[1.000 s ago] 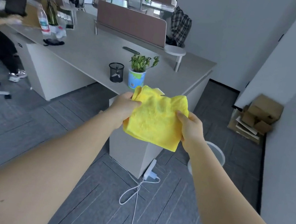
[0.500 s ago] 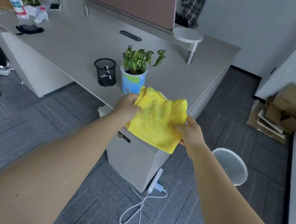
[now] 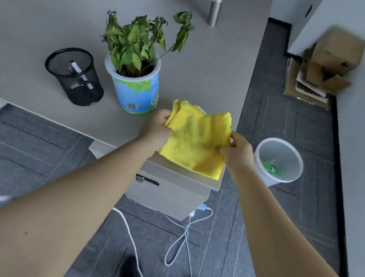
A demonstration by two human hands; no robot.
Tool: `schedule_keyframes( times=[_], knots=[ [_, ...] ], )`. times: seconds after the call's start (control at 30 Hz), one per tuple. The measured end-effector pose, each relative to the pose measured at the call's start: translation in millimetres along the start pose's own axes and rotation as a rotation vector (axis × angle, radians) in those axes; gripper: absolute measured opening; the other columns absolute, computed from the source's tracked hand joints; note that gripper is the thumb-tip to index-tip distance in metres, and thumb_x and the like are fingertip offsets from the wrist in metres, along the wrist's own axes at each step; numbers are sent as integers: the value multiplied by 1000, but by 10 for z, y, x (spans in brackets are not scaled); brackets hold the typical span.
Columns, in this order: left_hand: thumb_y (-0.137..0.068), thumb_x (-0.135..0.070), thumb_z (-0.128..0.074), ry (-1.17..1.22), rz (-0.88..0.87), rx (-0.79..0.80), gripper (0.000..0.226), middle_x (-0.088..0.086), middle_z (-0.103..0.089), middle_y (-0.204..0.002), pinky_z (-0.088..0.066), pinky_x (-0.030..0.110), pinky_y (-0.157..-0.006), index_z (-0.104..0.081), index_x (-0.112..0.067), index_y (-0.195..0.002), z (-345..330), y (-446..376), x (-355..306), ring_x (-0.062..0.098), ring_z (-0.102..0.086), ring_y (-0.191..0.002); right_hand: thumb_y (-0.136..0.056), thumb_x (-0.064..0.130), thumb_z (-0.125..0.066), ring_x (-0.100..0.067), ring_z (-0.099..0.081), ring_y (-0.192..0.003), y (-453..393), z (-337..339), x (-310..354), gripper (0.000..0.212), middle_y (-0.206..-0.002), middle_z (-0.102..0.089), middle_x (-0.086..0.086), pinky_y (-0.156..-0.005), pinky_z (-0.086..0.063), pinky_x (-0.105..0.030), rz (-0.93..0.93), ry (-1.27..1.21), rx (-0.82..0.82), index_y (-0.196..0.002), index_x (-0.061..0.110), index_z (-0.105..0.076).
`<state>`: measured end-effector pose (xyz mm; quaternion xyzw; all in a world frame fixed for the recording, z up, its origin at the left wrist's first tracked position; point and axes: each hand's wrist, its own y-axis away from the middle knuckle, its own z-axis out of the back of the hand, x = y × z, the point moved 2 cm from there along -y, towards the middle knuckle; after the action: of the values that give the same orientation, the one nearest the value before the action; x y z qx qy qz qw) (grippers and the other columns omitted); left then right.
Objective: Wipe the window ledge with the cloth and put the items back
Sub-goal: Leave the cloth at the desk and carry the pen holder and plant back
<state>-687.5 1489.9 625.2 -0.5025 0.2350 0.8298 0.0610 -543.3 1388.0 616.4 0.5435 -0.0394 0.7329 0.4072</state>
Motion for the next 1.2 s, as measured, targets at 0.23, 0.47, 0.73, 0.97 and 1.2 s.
schedule_keyframes(
  times=[0.23, 0.47, 0.73, 0.97, 1.2],
  knots=[
    [-76, 7, -55, -88, -36, 5, 50, 17, -59, -126, -43, 39, -97, -48, -4, -125, 18, -166, 203, 32, -55, -115, -79, 4, -58, -30, -48, -116, 8, -156, -45, 56, -132, -50, -15, -89, -39, -33, -14, 232, -161, -133, 11, -44],
    [-84, -7, -57, 12, -76, -142, 36, 15, -60, -125, -40, 30, -97, -53, -4, -119, 395, 7, 243, 28, -55, -115, -81, 13, -64, -30, -40, -127, 133, -514, 308, 56, -137, -44, -15, -99, -29, -26, 221, 290, -126, -133, 8, -43],
    [-80, -11, -65, 39, -75, -477, 37, 22, -57, -121, -40, 31, -95, -57, 3, -113, 1294, 60, 638, 34, -53, -113, -74, 14, -73, -17, -37, -128, 84, -1429, 696, 79, -136, -40, -6, -92, -28, -13, 292, 44, 81, -139, 5, -29],
    [-71, -17, -76, 173, -30, -513, 101, 14, -13, -155, -18, 30, -116, -9, -4, -145, 1791, -423, 895, 24, -18, -143, -48, 25, -86, -23, -25, -142, -194, -1854, 918, 126, -152, -24, -12, -117, -24, -43, 390, -111, -15, -146, 8, -9],
    [-39, -18, -82, 368, -194, -332, 81, -6, -58, -110, -44, 40, -104, -40, -27, -107, 1917, -956, 928, 8, -60, -102, -47, 20, -82, -15, -47, -124, -453, -1903, 870, 112, -138, -44, -3, -104, -41, -27, 420, -226, -17, -140, 10, -21]
  ],
)
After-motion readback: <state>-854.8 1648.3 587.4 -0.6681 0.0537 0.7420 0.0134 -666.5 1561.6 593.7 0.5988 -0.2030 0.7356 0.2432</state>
